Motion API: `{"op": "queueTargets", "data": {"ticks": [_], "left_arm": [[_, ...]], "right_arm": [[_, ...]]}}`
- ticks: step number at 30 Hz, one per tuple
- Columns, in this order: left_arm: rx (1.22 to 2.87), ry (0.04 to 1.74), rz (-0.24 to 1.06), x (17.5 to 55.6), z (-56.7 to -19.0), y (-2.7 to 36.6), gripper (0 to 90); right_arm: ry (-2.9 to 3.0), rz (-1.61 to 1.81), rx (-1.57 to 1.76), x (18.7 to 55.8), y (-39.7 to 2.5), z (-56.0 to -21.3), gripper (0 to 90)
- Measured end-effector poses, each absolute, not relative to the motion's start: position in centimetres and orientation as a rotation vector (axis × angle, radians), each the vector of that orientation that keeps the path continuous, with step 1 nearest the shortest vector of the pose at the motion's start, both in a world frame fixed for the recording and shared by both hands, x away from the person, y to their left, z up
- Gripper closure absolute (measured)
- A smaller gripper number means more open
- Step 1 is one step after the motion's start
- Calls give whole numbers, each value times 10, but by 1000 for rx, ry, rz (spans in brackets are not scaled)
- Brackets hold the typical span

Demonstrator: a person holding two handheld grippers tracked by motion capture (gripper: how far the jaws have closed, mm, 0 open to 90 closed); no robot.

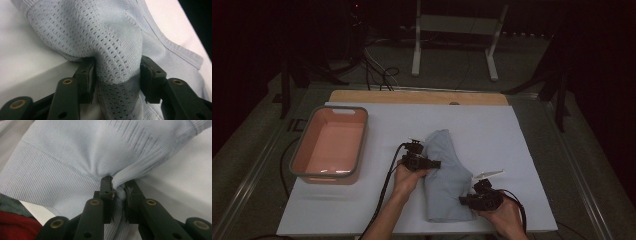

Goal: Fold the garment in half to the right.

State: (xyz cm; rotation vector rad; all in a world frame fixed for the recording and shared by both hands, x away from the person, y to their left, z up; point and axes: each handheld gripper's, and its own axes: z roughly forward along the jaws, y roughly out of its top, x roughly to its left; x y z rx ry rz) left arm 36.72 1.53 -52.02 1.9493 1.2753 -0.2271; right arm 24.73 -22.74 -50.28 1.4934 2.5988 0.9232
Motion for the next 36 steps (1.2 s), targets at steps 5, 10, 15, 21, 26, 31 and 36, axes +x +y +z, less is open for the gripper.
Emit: {"op": "queueTargets", "data": {"ticks": [5,10,15,21,26,31,36], "left_arm": [[1953,1253,-226,366,-519,13,719],[1982,1240,-192,365,-514,10,795],[1992,1234,-182,364,-512,9,803],[1999,1225,-172,365,-508,9,804],[2007,1223,-165,365,-506,8,805],[2022,1218,-153,365,-504,8,805],[2028,1216,-143,366,-501,8,805]], "right_arm": [[2598,922,1497,247,-227,-503,793],[2592,933,1525,248,-227,-503,795],[2586,930,1524,248,-226,-502,797],[2576,934,1537,248,-225,-502,798],[2572,942,1527,248,-224,-502,800],[2567,945,1509,247,-223,-501,802],[2557,960,1522,248,-223,-501,802]]}}
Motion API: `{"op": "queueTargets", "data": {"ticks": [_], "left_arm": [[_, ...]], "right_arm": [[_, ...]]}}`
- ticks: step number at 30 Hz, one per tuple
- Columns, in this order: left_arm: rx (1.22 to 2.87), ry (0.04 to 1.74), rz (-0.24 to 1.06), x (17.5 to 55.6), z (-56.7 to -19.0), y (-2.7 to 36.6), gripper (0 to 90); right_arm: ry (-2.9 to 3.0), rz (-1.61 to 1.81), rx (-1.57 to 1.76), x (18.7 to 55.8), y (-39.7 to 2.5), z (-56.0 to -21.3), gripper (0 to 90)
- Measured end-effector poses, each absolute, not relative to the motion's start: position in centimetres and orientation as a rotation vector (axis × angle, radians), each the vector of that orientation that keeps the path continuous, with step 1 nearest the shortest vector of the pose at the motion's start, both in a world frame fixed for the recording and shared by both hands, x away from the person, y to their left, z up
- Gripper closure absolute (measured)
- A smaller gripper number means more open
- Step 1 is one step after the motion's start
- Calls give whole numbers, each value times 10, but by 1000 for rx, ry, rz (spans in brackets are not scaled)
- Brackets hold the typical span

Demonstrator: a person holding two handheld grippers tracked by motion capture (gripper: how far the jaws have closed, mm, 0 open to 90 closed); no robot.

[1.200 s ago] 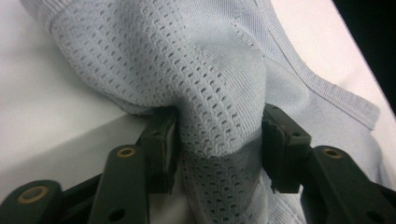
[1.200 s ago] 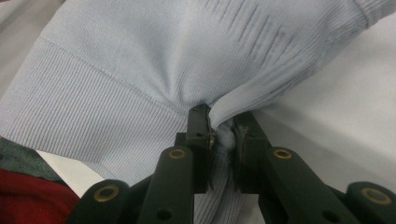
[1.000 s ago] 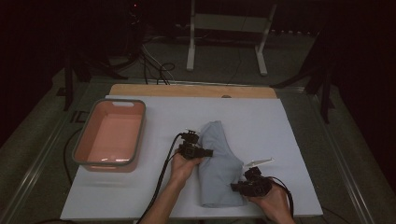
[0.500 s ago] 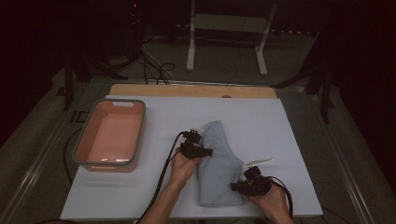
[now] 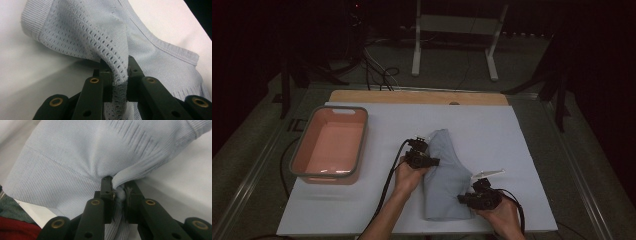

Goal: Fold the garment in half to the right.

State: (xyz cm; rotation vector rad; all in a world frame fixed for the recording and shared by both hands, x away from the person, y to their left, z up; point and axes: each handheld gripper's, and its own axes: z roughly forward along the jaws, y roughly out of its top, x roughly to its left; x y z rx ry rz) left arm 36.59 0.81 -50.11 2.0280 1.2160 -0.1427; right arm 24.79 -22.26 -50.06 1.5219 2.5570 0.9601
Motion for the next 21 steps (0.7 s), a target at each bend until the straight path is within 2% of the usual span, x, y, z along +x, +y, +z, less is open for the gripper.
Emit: {"op": "queueTargets", "data": {"ticks": [21], "left_arm": [[2045,1212,-107,371,-484,16,807]], "right_arm": [[2536,1050,1558,255,-218,-488,804]]}}
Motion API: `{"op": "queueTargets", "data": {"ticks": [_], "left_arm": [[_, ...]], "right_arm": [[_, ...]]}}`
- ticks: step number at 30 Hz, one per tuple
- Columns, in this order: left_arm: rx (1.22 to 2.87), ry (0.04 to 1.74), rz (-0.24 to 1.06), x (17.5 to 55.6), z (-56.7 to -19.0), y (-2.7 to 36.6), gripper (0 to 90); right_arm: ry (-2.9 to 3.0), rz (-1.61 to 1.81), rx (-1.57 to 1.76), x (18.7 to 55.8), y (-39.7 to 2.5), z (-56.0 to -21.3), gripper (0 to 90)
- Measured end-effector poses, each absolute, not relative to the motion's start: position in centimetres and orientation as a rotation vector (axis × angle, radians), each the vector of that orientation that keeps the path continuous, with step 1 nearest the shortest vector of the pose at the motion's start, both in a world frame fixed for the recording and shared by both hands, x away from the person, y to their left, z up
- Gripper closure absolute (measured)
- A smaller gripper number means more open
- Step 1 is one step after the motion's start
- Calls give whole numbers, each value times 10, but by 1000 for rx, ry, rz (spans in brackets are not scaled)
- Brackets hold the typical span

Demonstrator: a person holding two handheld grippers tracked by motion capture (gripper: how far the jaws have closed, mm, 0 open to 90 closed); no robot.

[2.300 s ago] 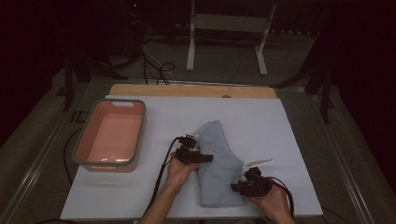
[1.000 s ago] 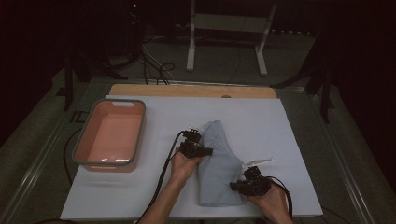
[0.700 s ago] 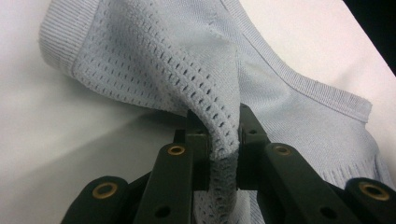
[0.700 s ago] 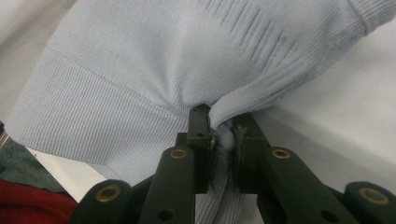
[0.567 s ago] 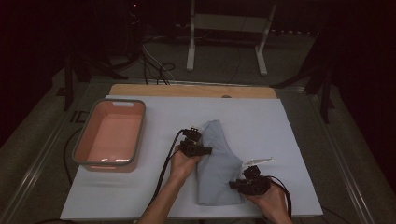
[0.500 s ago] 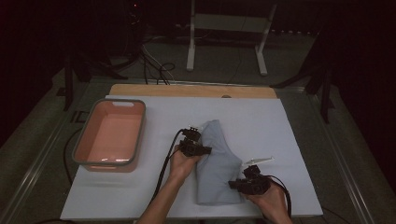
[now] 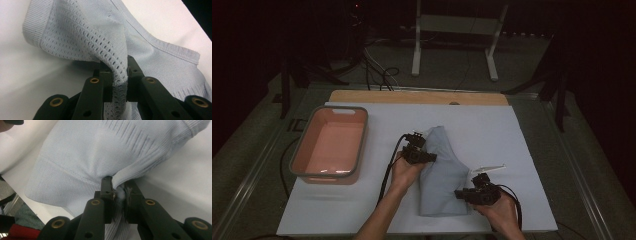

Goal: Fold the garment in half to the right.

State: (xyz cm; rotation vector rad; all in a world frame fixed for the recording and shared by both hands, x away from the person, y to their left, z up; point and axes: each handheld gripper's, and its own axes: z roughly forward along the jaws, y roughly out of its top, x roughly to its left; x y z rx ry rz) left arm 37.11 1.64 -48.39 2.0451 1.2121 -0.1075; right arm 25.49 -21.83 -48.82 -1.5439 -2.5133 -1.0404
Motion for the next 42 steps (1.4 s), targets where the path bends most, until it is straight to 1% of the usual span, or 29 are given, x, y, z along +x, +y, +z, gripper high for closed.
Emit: {"op": "queueTargets", "data": {"ticks": [42], "left_arm": [[2020,1217,-54,389,-453,42,807]], "right_arm": [[-2487,-1130,-1534,276,-195,-464,804]]}}
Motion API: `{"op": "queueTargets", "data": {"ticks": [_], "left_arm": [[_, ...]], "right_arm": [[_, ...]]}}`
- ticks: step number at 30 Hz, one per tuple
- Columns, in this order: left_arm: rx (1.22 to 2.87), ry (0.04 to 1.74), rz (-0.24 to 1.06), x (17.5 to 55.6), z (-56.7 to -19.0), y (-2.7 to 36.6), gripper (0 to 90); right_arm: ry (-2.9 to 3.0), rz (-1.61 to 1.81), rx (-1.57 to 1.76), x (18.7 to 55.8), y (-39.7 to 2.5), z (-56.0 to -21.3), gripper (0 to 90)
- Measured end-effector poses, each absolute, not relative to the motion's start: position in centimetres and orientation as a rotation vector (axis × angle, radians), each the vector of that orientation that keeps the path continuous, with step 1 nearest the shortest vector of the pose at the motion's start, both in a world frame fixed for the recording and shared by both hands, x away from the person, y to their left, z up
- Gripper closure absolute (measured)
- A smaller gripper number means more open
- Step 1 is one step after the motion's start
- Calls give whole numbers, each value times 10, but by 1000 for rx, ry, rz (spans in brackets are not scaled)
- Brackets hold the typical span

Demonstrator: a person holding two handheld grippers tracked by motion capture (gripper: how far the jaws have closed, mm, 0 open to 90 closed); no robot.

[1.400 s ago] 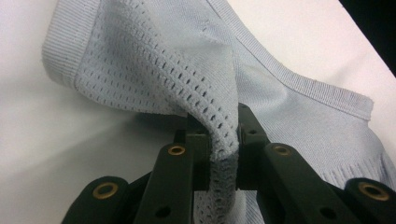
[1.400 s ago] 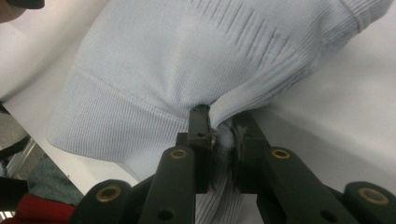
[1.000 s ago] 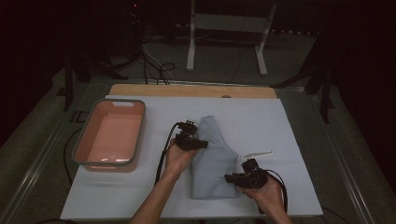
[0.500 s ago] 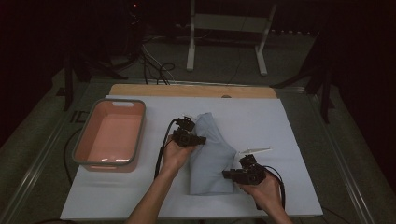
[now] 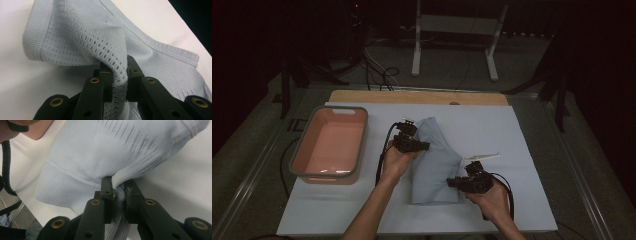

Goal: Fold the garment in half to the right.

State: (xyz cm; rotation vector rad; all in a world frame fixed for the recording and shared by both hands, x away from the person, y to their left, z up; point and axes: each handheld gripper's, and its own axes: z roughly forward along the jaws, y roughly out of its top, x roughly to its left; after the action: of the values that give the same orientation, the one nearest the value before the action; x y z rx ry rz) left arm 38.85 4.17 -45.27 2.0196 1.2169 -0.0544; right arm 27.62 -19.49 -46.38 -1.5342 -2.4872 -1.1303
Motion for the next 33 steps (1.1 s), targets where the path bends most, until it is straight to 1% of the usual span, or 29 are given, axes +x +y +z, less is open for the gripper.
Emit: {"op": "queueTargets", "data": {"ticks": [33], "left_arm": [[1988,1215,-23,399,-433,65,807]], "right_arm": [[-2483,-1188,-1504,290,-171,-449,804]]}}
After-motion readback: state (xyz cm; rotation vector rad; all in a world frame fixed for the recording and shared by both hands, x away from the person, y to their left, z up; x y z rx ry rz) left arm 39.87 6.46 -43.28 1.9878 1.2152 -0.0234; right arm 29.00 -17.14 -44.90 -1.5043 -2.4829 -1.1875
